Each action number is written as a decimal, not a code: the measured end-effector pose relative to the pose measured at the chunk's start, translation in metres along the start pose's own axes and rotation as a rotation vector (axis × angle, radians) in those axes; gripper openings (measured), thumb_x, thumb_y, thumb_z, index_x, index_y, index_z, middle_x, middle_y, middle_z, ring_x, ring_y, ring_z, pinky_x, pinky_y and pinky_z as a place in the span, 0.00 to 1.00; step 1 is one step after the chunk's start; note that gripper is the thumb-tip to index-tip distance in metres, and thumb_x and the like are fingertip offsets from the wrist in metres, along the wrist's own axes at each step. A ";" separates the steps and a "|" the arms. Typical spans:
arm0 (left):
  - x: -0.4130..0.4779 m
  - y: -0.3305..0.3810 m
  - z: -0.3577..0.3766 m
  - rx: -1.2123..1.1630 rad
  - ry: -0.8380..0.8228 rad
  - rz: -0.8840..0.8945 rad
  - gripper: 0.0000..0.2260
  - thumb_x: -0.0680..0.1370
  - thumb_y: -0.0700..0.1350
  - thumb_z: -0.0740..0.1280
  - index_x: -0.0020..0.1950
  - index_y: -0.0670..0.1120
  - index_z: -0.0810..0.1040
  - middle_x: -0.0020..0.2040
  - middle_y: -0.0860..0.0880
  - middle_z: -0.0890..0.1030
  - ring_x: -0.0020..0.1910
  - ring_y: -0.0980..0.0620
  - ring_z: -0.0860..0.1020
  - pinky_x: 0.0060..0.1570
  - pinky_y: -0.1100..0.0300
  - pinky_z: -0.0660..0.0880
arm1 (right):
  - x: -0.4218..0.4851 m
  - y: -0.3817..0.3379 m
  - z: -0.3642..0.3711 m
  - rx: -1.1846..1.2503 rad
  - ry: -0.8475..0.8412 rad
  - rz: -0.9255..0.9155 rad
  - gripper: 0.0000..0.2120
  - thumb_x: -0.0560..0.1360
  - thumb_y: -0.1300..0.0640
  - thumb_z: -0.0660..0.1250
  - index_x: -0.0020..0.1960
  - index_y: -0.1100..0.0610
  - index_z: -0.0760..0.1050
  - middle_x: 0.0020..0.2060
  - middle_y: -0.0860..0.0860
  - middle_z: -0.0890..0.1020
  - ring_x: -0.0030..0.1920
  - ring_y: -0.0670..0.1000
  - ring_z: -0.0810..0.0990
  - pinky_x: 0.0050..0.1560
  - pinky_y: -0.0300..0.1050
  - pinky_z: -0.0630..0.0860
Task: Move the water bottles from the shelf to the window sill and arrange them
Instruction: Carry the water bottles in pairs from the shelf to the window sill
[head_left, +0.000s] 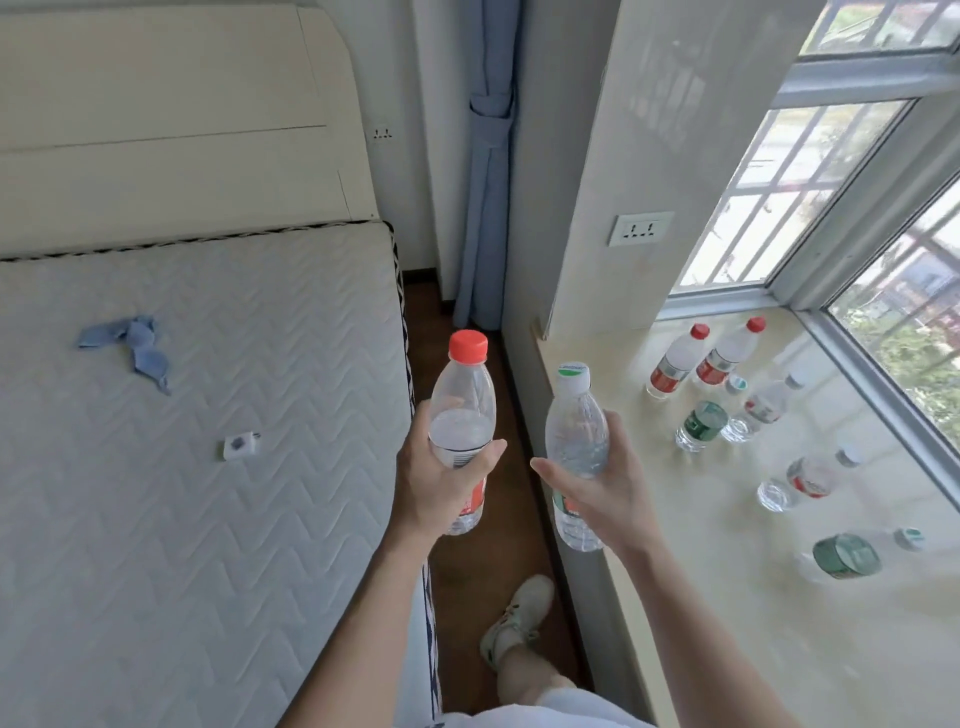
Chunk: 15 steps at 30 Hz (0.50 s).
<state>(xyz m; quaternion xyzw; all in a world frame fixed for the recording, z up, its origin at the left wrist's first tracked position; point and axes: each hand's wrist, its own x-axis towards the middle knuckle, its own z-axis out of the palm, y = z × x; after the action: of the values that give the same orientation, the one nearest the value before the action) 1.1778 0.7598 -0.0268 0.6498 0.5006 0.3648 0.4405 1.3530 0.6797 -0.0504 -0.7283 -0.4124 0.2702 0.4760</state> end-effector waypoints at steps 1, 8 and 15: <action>0.014 0.002 0.007 0.009 -0.008 0.005 0.26 0.67 0.59 0.74 0.60 0.63 0.65 0.52 0.69 0.70 0.54 0.76 0.70 0.40 0.80 0.66 | 0.014 0.001 -0.001 0.011 0.009 -0.003 0.31 0.63 0.36 0.77 0.60 0.42 0.68 0.52 0.46 0.79 0.52 0.53 0.81 0.46 0.61 0.82; 0.118 0.021 0.065 0.035 -0.089 0.098 0.25 0.69 0.52 0.78 0.59 0.61 0.67 0.52 0.67 0.72 0.54 0.74 0.70 0.42 0.81 0.68 | 0.121 0.003 -0.028 0.064 0.111 -0.017 0.33 0.63 0.37 0.77 0.61 0.49 0.70 0.54 0.48 0.79 0.56 0.51 0.79 0.50 0.46 0.80; 0.200 0.061 0.143 -0.041 -0.262 0.146 0.26 0.66 0.54 0.77 0.60 0.54 0.72 0.53 0.63 0.77 0.56 0.62 0.76 0.52 0.65 0.73 | 0.203 0.006 -0.092 0.070 0.274 0.011 0.27 0.67 0.48 0.81 0.59 0.47 0.69 0.47 0.38 0.77 0.49 0.38 0.78 0.41 0.27 0.72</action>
<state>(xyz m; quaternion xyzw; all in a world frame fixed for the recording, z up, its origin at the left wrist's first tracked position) 1.3750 0.9179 -0.0125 0.7174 0.3827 0.3180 0.4876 1.5318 0.8095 -0.0187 -0.7433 -0.3300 0.1851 0.5516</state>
